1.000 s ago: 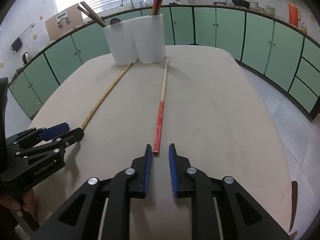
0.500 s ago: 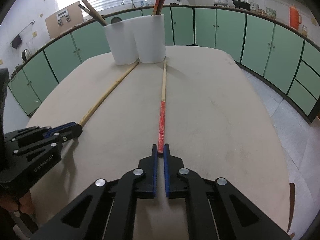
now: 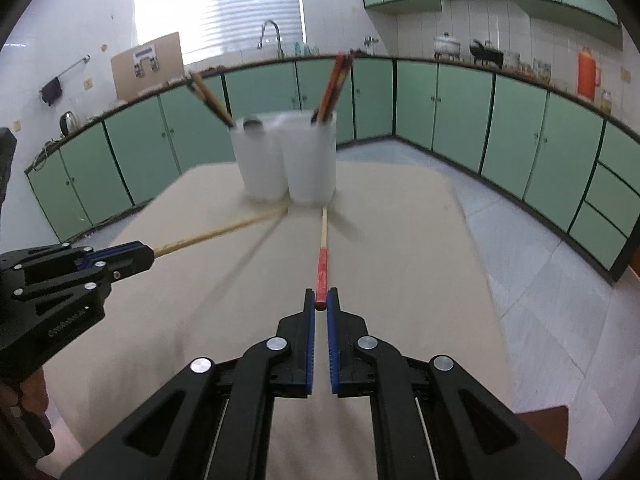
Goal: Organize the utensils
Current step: 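Lift both chopsticks upright and carry them over the white holder, then lower both chopsticks down into the holder compartments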
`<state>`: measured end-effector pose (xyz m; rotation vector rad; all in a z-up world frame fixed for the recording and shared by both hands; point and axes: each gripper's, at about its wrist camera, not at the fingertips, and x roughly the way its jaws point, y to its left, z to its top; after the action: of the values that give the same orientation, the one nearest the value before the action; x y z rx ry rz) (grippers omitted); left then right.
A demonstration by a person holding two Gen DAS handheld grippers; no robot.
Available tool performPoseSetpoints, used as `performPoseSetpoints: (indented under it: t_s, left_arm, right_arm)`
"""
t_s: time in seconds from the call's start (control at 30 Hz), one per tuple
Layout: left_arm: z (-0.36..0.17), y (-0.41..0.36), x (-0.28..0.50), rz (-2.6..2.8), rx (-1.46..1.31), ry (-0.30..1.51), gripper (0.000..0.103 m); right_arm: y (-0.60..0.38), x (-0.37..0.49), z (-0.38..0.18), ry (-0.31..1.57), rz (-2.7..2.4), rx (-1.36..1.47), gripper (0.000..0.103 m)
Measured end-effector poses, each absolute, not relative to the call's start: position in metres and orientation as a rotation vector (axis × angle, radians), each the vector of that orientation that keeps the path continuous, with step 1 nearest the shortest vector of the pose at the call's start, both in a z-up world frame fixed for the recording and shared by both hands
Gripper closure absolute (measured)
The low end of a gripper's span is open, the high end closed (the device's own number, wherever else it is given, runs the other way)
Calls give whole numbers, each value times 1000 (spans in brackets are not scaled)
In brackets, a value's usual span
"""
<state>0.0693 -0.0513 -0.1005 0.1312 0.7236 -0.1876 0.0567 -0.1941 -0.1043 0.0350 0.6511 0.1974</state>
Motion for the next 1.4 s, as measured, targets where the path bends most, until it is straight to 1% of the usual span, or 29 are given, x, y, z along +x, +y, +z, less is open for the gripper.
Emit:
performPoseSetpoints:
  t_s: [0.6, 1.2, 1.4]
  left_arm:
    - [-12, -54, 64, -218, 141, 529, 97]
    - [28, -52, 80, -225, 124, 444, 97]
    - [43, -50, 88, -223, 122, 413, 97]
  right_arm:
    - [-188, 72, -17, 515, 280, 16, 97]
    - [-178, 100, 36, 449, 353, -18, 97]
    - [-178, 114, 65, 400, 379, -4, 97]
